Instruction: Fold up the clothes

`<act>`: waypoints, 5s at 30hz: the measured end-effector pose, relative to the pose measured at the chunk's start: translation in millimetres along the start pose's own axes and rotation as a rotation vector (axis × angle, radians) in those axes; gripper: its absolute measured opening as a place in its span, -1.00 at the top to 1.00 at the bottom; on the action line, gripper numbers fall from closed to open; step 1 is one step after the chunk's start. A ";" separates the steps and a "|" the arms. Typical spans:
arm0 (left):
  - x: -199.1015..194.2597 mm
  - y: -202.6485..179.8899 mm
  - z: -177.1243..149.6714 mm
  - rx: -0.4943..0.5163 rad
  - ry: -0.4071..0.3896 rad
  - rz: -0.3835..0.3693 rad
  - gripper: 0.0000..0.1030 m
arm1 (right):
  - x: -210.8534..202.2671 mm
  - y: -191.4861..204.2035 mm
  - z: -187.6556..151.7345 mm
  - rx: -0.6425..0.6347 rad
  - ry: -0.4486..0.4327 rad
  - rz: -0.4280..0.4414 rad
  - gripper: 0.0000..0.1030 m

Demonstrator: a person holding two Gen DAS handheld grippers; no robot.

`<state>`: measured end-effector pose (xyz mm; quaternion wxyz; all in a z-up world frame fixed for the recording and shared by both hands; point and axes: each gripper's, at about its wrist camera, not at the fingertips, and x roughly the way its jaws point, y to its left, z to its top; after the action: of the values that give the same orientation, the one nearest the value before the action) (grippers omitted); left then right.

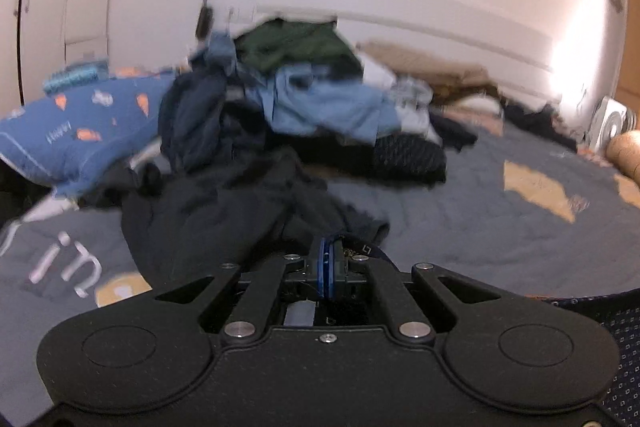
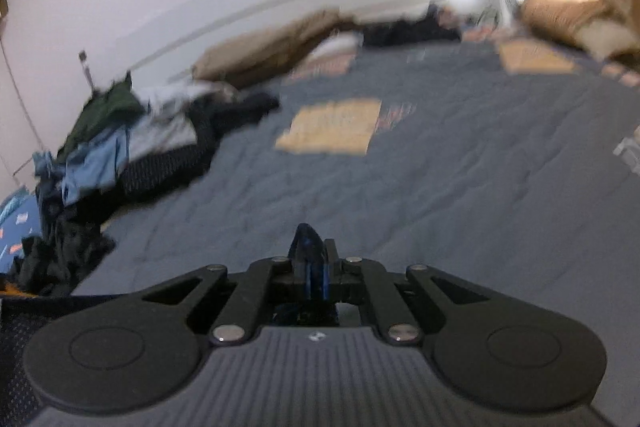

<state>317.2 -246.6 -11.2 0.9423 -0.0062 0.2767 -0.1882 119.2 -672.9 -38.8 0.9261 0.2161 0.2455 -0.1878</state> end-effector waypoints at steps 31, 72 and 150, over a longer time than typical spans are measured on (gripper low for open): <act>-230.3 60.5 -155.4 -0.529 0.083 -0.116 -0.20 | -234.1 0.5 -161.2 0.260 0.012 0.121 0.17; -127.1 53.8 -181.9 -0.736 0.198 -0.179 -0.20 | -211.5 29.4 -194.4 0.316 0.139 0.234 0.16; -128.1 39.1 -171.6 -0.544 0.201 -0.123 0.64 | -115.7 20.9 -213.9 0.614 0.084 0.298 -0.31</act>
<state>141.6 -148.5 -94.5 0.8609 -0.2565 0.4078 -0.1635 -44.9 -522.1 -138.4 0.8242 0.5259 0.1811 -0.1067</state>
